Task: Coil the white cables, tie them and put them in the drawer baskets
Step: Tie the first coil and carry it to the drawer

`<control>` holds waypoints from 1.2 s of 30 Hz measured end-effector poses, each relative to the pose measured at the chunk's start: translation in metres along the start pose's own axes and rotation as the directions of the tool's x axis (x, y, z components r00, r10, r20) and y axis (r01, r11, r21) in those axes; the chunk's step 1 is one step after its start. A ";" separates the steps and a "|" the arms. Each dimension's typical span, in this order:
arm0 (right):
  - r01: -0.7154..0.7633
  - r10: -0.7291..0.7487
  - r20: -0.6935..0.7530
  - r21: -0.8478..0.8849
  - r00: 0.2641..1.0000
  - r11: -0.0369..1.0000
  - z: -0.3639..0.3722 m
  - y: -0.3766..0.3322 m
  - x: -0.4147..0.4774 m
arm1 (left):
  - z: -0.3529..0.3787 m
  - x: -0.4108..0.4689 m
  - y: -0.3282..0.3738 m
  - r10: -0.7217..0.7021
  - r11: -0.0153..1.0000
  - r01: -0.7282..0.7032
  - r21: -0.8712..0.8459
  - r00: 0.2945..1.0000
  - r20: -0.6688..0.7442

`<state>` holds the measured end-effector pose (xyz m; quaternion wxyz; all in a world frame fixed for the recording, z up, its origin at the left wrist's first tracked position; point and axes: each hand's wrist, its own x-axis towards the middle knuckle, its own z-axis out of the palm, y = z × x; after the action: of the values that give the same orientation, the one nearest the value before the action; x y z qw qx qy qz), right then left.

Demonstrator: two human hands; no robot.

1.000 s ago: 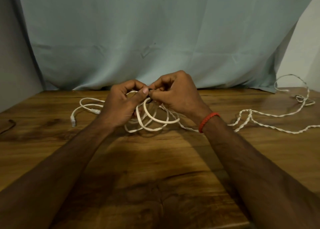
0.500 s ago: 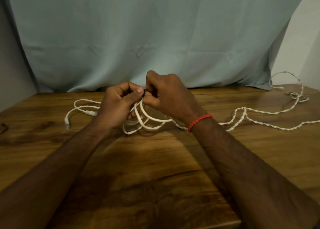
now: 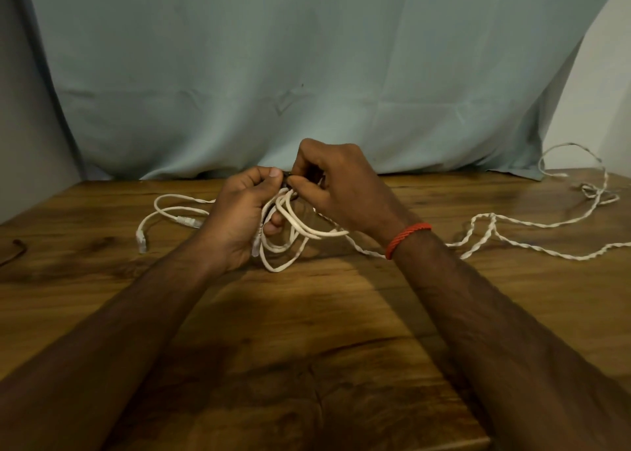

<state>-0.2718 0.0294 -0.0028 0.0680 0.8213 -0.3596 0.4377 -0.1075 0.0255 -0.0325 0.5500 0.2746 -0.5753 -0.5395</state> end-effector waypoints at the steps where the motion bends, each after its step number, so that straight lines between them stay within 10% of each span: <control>1: -0.009 0.009 0.001 0.000 1.000 1.000 0.001 -0.001 0.000 | 0.001 0.000 0.001 0.005 1.000 -0.005 0.011 1.000 -0.012; 11: -0.363 0.418 0.045 0.584 0.907 0.726 0.006 -0.007 0.000 | 0.004 0.001 -0.004 0.216 0.934 -0.145 0.325 0.957 -0.193; 22: -0.208 0.208 0.009 0.063 0.978 0.976 0.011 -0.004 -0.003 | -0.001 0.002 -0.005 0.213 0.947 -0.149 0.286 0.955 -0.208; 30: -0.284 0.282 0.049 0.258 0.958 0.923 0.013 -0.003 -0.002 | -0.005 0.004 -0.003 0.110 0.989 -0.084 0.123 0.968 -0.228; 36: -0.151 0.149 0.034 0.090 0.988 0.984 0.017 -0.006 -0.003 | -0.004 0.005 -0.002 0.120 0.988 -0.092 0.125 0.964 -0.237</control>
<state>-0.2576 0.0284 -0.0140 -0.0079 0.7999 -0.4007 0.4466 -0.1054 0.0187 -0.0336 0.6281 0.3384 -0.5469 -0.4381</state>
